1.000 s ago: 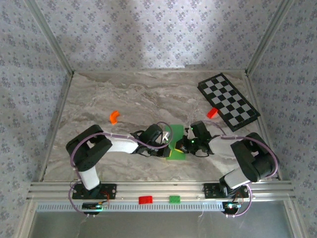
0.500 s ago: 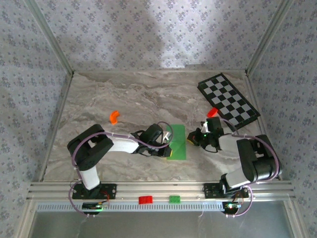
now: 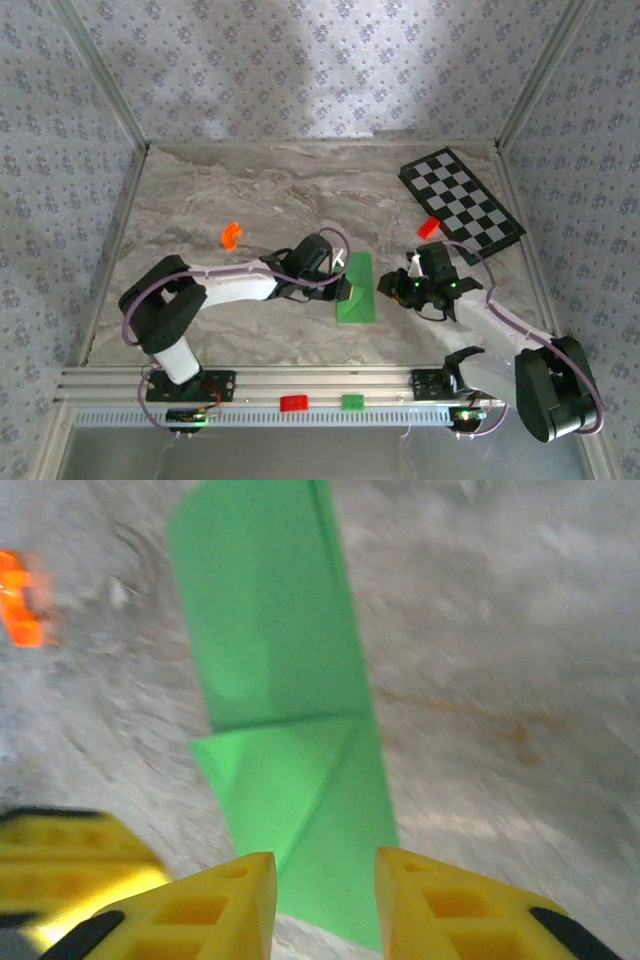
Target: Fold a paper plane with a square sheet of paper (pick it up from the middle)
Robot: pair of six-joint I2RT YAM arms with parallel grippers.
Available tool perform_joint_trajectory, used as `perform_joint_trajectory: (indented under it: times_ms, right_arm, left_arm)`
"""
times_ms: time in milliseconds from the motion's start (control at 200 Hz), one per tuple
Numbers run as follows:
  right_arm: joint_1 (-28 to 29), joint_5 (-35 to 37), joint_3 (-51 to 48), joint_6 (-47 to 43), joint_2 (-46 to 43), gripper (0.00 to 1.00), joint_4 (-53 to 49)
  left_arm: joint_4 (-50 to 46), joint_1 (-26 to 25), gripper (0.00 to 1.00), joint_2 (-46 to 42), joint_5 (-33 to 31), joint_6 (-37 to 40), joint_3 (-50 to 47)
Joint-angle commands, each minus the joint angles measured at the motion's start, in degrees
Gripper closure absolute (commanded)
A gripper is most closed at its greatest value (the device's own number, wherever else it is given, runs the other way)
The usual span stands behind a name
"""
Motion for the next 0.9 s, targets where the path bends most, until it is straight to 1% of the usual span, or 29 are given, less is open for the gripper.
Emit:
perform_joint_trajectory:
  times_ms: [0,130,315,440,580,740,895]
  right_arm:
    - [1.8,1.8,0.3,2.0,-1.3,0.63,-7.7]
    - [5.2,2.8,-0.6,6.0,-1.4,0.61,-5.4]
    - [8.8,4.5,-0.6,8.8,0.6,0.6,-4.0]
    - [10.1,5.1,-0.6,9.8,1.9,0.6,-3.5]
    - [10.7,2.8,-0.3,11.0,4.2,0.61,-0.7]
    - [12.3,4.1,0.6,10.7,6.5,0.61,-0.6]
    - [13.1,3.1,0.7,11.0,9.3,0.61,1.5]
  left_arm:
    - [-5.0,1.4,0.91,3.2,-0.4,4.2,2.9]
    - [-7.9,1.9,0.92,7.3,-0.3,7.0,6.4]
    - [-9.3,1.9,0.94,11.2,-1.4,8.7,7.9]
    - [-8.8,1.9,0.95,11.6,-1.6,8.4,6.7]
    - [-7.5,1.8,0.95,11.4,-1.5,7.2,5.5]
    - [-7.1,1.8,0.96,11.4,-1.4,6.0,4.6]
    - [-6.5,1.5,0.96,11.4,-1.4,5.2,4.2]
